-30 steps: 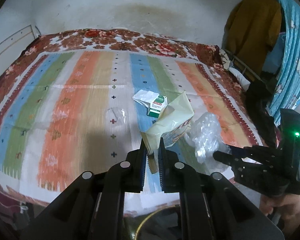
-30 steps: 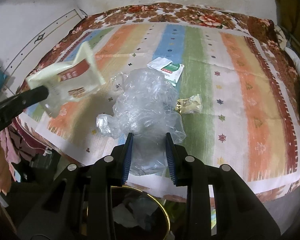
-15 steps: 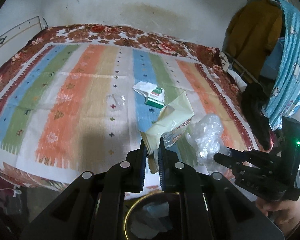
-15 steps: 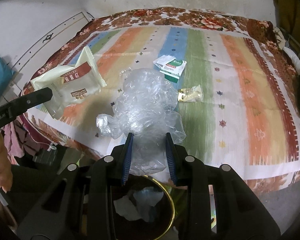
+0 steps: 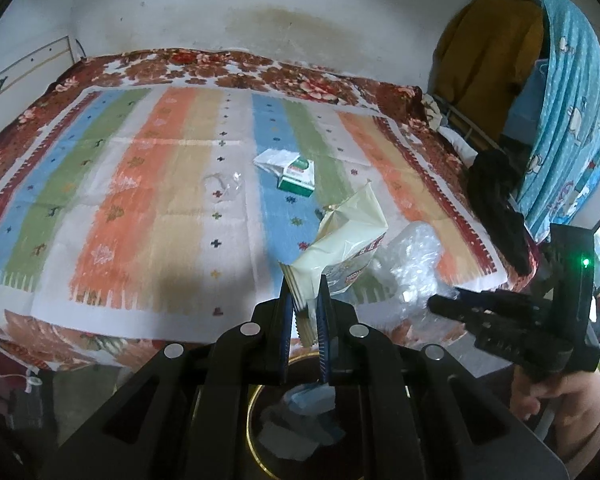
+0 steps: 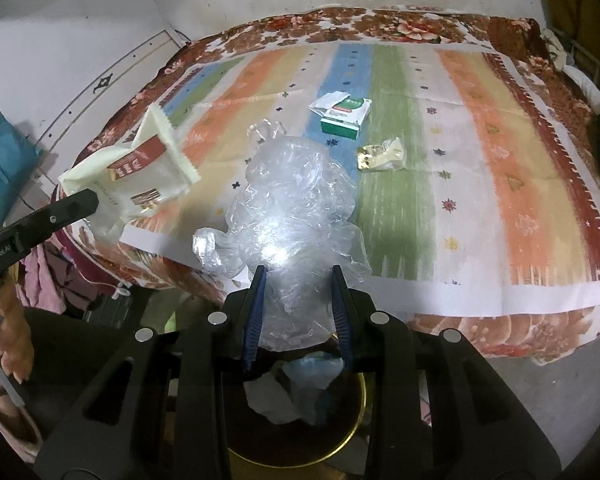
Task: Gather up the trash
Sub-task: 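Carry the clear wrap with the right tool while the left carries the cream bag to the bin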
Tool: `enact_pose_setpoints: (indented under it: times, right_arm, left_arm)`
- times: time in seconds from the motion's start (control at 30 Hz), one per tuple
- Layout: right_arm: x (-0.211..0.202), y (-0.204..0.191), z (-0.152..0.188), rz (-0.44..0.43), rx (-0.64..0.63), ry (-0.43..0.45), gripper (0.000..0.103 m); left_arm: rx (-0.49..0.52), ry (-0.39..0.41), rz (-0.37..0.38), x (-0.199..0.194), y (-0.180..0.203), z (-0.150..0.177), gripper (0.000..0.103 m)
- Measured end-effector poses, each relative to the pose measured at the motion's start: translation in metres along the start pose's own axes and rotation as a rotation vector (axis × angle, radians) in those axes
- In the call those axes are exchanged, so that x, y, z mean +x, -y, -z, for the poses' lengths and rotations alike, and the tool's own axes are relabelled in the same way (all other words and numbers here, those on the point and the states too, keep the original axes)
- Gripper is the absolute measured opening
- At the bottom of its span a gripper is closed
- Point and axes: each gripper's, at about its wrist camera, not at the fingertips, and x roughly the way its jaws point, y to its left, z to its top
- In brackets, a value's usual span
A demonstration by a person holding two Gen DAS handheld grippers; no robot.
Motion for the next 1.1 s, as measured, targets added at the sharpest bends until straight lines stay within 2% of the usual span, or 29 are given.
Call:
enact_pose_setpoints:
  times: [0.23,0.67,1.1]
  right_arm:
    - [-0.007,-0.002,0.019,-0.020,0.002,0.000,0.029]
    - [-0.014,-0.016,0.058,-0.045,-0.004,-0.006,0.030]
    - [-0.012,-0.004,0.090,-0.034,0.046,-0.069,0.030]
  left_arm:
    - [-0.031,-0.023,0.032,-0.003,-0.006,0.017,0.010]
    - [0.008,-0.067,0.049,-0.004,0.008,0.056,0.011]
    - [0.014,-0.104,0.057,-0.004,0.015,0.092,0.011]
